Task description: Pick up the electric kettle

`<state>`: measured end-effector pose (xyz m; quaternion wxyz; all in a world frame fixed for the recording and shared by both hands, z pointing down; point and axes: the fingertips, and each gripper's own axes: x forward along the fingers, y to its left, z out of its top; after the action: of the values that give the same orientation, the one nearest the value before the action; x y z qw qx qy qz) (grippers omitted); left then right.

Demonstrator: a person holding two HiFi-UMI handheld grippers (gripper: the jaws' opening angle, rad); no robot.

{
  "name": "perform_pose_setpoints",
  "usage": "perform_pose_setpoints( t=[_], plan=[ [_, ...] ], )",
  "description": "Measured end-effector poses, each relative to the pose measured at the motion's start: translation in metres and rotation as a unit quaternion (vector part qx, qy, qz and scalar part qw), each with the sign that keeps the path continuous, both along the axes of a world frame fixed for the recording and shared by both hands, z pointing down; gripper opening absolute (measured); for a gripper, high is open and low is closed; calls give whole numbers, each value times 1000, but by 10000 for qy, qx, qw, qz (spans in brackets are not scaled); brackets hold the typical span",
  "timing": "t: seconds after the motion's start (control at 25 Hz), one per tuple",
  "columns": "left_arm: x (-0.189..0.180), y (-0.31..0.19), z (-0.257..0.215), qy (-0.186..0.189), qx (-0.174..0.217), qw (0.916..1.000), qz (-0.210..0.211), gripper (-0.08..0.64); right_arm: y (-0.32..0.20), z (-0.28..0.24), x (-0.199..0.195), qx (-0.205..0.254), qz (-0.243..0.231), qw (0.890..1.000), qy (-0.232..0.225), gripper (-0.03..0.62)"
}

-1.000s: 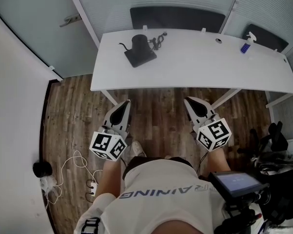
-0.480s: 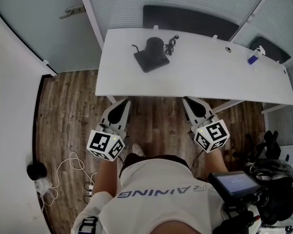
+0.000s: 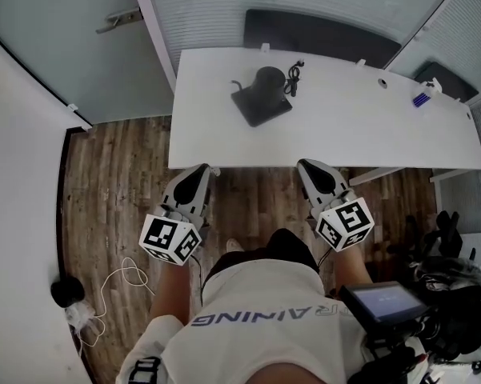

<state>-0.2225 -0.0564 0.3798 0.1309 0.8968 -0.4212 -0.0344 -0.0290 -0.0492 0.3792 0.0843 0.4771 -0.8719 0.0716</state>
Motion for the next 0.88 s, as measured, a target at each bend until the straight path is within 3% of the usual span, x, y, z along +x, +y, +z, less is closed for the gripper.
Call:
perform_pose_setpoints(
  t=[0.4, 0.88],
  plan=[
    [0, -43, 3, -97, -46, 9999, -90, 17, -53, 6, 4, 13, 20, 9998, -201, 12],
    [69, -121, -2, -287, -55, 9994, -196, 17, -141, 9, 76, 26, -1, 9991, -414, 12]
  ],
)
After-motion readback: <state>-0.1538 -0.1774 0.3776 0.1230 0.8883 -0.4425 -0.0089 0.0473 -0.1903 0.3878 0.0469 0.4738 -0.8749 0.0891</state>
